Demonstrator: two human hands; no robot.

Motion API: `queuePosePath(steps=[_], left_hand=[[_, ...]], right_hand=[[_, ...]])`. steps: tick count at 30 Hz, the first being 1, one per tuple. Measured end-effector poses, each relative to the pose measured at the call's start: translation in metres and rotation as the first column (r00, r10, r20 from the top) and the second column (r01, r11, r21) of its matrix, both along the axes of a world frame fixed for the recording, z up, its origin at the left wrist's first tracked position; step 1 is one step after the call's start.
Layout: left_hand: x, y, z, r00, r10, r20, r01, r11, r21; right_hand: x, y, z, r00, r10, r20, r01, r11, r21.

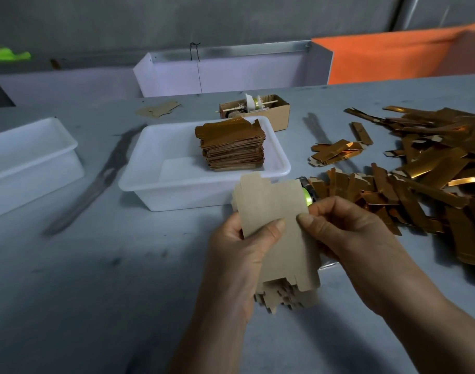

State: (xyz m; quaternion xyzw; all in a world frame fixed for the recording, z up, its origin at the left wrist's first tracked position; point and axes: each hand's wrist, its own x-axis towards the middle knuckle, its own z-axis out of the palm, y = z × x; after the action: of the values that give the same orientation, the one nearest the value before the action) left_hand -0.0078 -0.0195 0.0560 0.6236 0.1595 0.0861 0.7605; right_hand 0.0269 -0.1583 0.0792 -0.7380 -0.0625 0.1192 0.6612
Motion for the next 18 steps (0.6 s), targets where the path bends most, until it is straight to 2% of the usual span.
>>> queuePosePath(steps=[5,7,9,11,12,13,15,18], left_hand=[[0.0,0.0,0.0,1.0,-0.006,-0.025,0.006,1.0,-0.006],[0.001,-0.002,-0.002,1.0,0.007,-0.025,-0.007,1.0,0.017],[0.002,-0.004,-0.002,0.999,0.028,-0.021,-0.027,0.999,0.035],[0.002,-0.008,-0.004,0.998,0.071,0.001,-0.071,0.995,0.074],[0.002,-0.01,-0.005,0.995,0.094,0.02,-0.095,0.99,0.102],[0.002,-0.012,-0.006,0.993,0.111,0.043,-0.115,0.985,0.127],[0.0,-0.015,-0.005,0.994,0.093,0.053,-0.1,0.986,0.133],[-0.004,-0.013,-0.001,0.998,-0.045,0.05,0.04,0.994,0.098]], right_hand=[[-0.001,-0.003,-0.004,1.0,0.021,0.01,-0.021,1.0,0.016],[-0.003,-0.004,-0.006,0.998,-0.011,0.069,0.014,0.999,-0.035],[-0.008,-0.003,-0.008,0.944,-0.05,0.327,0.141,0.955,-0.262],[-0.015,0.001,-0.008,0.778,0.043,0.626,0.304,0.847,-0.436],[-0.018,0.004,-0.008,0.72,0.087,0.689,0.328,0.832,-0.447],[-0.021,0.006,-0.008,0.707,0.098,0.7,0.314,0.843,-0.436],[-0.027,0.011,-0.003,0.784,0.069,0.617,0.217,0.901,-0.376],[-0.029,0.013,0.002,0.873,0.063,0.483,0.069,0.966,-0.251]])
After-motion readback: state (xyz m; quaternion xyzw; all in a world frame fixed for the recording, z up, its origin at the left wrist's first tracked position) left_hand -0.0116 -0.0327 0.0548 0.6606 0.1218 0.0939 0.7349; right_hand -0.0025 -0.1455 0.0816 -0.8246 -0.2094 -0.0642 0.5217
